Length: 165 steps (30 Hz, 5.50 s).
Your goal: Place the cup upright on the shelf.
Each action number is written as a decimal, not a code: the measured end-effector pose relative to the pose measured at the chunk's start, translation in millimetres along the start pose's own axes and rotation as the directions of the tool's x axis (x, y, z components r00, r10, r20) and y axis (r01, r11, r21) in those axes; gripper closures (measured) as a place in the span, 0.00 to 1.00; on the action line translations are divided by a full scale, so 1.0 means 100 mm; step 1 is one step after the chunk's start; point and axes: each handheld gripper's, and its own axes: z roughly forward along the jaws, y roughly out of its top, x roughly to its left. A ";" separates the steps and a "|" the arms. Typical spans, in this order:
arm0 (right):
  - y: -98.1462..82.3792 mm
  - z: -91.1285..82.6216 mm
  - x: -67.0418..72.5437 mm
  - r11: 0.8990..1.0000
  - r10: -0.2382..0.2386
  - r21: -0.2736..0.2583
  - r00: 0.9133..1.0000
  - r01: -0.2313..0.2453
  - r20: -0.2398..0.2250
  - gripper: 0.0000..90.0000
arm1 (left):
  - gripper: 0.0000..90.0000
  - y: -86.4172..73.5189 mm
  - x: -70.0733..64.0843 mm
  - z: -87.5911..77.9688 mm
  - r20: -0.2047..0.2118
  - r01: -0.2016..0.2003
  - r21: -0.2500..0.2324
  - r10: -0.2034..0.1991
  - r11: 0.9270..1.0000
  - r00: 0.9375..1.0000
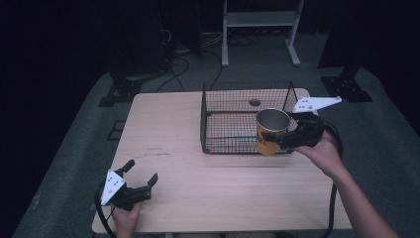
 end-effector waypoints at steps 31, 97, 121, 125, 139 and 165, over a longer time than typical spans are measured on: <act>0.29 0.66 -0.53 0.997 0.025 0.078 0.999 -0.023 -0.021 0.13 | 0.02 0.00 0.00 0.00 0.002 0.004 -0.003 -0.004 1.000 1.000; 0.23 1.83 -0.91 0.984 0.079 0.164 0.996 -0.071 -0.043 0.13 | 0.02 0.00 0.02 -0.01 0.007 0.011 -0.011 -0.011 1.000 1.000; -0.01 2.11 -0.94 0.964 0.070 0.258 0.998 -0.066 -0.005 0.13 | 0.02 0.00 0.02 -0.01 0.011 0.012 -0.009 -0.012 1.000 1.000; -0.03 2.08 -0.95 0.964 0.074 0.257 0.997 -0.070 -0.007 0.13 | 0.02 0.00 0.01 -0.01 0.012 0.010 -0.008 -0.010 1.000 1.000; -0.03 2.06 -0.95 0.959 0.051 0.277 0.999 -0.053 0.012 0.13 | 0.02 0.00 0.01 -0.01 0.012 0.010 -0.009 -0.010 1.000 1.000; -0.05 2.02 -0.87 0.954 0.001 0.301 1.000 -0.005 0.014 0.10 | 0.02 0.00 0.01 0.00 0.012 0.008 -0.008 -0.008 1.000 1.000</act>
